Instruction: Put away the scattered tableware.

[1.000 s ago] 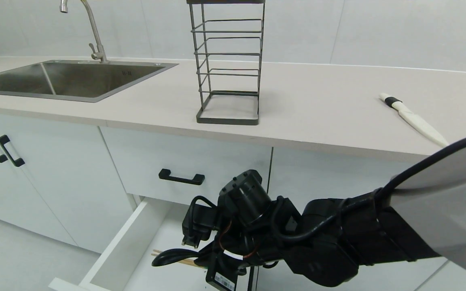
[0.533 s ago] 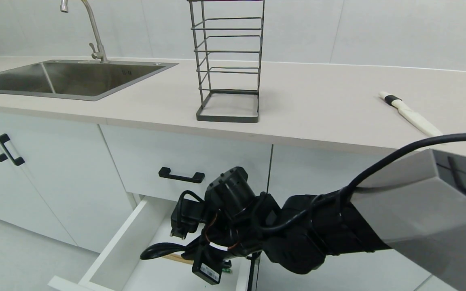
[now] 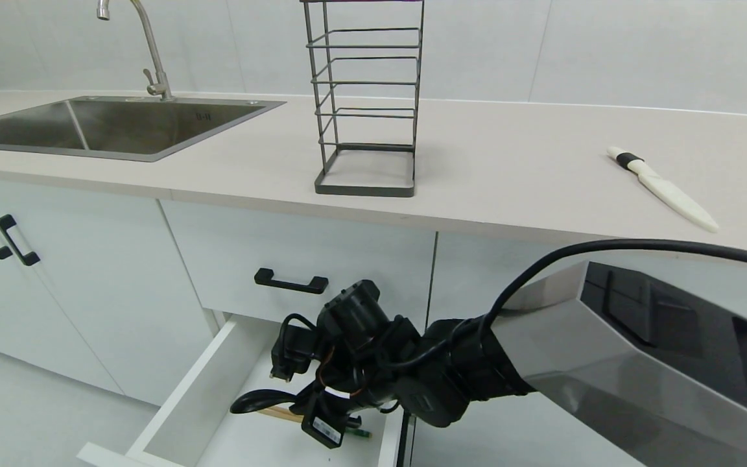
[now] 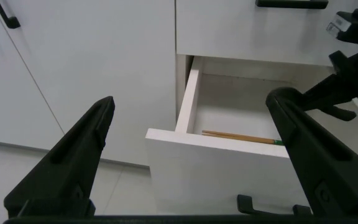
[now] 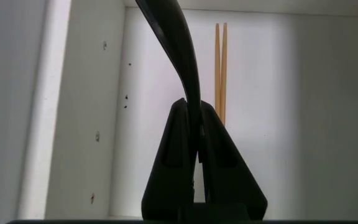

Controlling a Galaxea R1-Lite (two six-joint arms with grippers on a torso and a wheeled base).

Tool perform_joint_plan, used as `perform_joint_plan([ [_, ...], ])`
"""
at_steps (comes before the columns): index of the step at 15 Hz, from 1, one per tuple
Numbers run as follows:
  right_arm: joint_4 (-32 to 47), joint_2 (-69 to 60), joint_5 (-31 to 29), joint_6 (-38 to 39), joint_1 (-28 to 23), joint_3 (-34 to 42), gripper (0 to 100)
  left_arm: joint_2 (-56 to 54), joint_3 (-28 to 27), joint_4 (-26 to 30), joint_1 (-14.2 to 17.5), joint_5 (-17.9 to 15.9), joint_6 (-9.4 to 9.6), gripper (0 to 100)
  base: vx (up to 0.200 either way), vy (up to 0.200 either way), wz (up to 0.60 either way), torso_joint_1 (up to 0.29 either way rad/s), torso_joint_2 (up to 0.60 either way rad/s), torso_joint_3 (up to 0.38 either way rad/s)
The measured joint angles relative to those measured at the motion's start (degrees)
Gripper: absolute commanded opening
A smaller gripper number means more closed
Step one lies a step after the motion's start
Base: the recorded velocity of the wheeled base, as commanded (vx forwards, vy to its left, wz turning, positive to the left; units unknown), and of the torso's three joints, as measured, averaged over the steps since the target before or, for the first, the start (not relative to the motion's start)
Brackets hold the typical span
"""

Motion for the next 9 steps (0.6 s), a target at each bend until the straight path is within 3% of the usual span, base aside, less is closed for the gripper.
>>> perform_joint_plan([
  [9, 1.16, 6.35, -0.02, -0.04, -0.41, -5.83, 0, 0.00, 0.00, 0.00, -0.02, 0.00, 0.00, 100, 0.000, 0.000, 0.00, 0.000, 0.00, 0.000],
])
